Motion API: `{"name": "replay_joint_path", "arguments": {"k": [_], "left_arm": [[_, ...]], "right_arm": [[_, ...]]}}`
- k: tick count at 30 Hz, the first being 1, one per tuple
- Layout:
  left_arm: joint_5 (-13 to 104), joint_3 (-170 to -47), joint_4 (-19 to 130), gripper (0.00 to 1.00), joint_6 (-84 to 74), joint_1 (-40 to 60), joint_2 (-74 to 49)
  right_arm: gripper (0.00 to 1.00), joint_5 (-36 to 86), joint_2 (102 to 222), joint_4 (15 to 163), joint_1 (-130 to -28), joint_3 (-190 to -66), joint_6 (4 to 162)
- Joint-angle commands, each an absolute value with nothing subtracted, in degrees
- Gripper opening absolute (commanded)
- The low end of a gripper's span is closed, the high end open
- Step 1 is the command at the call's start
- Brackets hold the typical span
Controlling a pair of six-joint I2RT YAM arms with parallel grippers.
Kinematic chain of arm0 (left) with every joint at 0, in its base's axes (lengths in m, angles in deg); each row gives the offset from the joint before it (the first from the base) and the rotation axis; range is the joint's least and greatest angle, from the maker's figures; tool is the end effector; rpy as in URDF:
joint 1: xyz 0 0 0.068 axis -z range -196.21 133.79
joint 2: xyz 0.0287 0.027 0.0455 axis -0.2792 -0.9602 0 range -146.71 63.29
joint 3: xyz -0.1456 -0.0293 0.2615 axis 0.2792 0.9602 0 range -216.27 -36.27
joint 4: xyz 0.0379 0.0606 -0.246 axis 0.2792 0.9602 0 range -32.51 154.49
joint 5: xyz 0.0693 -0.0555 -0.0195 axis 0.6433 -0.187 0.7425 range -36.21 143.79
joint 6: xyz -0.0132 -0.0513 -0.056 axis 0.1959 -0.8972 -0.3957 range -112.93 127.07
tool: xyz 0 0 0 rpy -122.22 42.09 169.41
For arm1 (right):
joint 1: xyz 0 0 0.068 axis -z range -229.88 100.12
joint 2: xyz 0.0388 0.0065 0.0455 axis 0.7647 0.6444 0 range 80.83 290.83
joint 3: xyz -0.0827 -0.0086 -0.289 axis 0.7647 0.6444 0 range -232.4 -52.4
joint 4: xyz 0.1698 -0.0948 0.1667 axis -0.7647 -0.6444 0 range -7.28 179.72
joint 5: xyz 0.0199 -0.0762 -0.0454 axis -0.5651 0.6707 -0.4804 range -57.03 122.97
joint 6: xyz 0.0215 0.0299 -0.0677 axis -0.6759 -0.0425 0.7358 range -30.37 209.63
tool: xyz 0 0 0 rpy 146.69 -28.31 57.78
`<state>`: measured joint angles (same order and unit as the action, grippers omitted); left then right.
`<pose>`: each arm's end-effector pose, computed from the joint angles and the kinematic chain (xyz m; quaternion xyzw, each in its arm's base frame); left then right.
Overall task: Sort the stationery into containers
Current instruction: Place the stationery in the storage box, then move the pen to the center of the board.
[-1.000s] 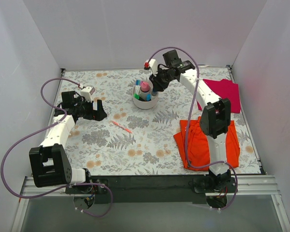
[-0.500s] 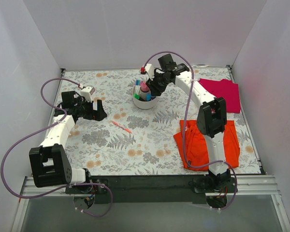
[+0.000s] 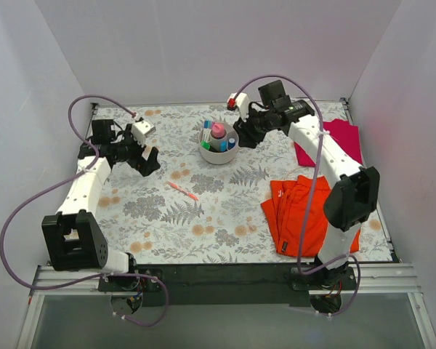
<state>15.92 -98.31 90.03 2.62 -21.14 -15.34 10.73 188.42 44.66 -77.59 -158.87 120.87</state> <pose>0.2935 -0.0152 0.2947 0.0405 0.8926 -0.3027 0.3316 0.3801 0.2276 0.3507 -0.5106 0.7571 0.1676 0.3715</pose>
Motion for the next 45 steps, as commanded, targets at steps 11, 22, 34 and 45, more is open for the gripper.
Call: {"name": "replay_joint_path", "arguments": {"k": [11,22,34,45], "left_arm": [[20.5,-104.2,108.7,0.7,57.9,-11.5,-29.2],[15.6,-101.7,99.0,0.67,55.2,-2.2,-31.9],[12.2,-105.9,106.6,0.5,61.2,-0.9,-38.8],[14.4,-104.0,105.7,0.42,60.5,0.7,-41.3]], "right_arm": [[0.51,-0.4,166.8,52.8,-76.6,-125.8,123.3],[0.47,-0.3,162.3,54.6,-76.4,-117.6,121.7],[0.36,-0.7,163.0,54.9,-75.4,-117.7,121.4],[0.38,-0.5,163.5,55.4,-74.2,-117.7,121.3]]}}
